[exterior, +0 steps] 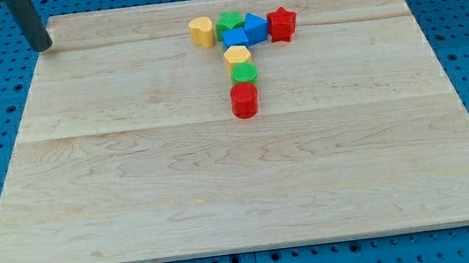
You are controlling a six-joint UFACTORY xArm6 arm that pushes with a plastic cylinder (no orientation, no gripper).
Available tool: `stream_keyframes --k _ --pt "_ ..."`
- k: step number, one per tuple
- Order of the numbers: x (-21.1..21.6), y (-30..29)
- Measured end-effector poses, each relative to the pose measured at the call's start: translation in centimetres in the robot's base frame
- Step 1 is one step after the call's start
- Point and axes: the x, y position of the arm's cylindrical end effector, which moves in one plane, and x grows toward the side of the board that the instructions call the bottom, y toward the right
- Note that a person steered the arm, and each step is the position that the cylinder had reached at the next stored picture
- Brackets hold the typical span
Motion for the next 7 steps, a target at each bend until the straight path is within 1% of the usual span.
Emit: stream_keyframes --k 1,2,3,4,6,7 --pt "0.0 0.2" --pt "2.3 4.8" --pt "9.6 7.0" --pt "13.3 15.2" --pt "21.7 18.9" --pt "25.3 23.8"
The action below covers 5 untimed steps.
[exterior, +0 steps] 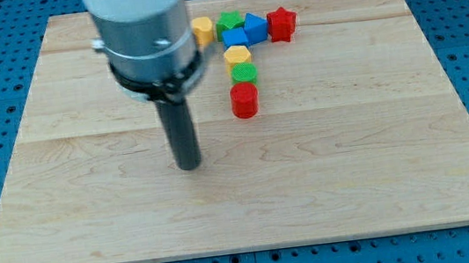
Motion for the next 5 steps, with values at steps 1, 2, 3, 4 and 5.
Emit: stream_keyframes --k 1,2,3,4,5 --pt "-2.2 10.8" --pt "-9.2 17.7" --pt "-15.9 19.0" --pt "-20.8 19.2" --pt "-22.9 19.4"
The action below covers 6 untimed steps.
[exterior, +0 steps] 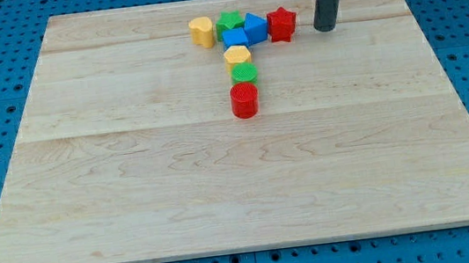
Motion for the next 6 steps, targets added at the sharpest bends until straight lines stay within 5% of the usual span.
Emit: stream_keyframes --k 6 --pt "1.2 1.0"
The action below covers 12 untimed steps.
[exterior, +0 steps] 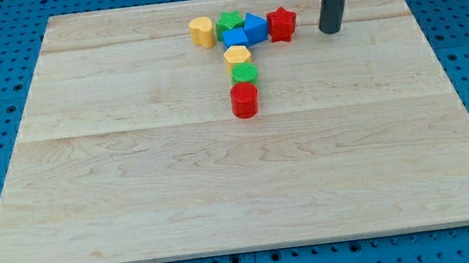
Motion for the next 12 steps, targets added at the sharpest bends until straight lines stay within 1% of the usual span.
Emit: stream_keyframes --k 4,5,6,7,8,9,10,11,12 --pt "0.0 0.6" --pt "-1.1 -0.4" --pt "-0.8 -1.3" --pt "0.1 -4.7" --pt "0.4 -10.3" --pt "-2.4 -10.5" --pt "-4.2 -11.4" --pt "-5.0 -13.2" --pt "-5.0 -6.4"
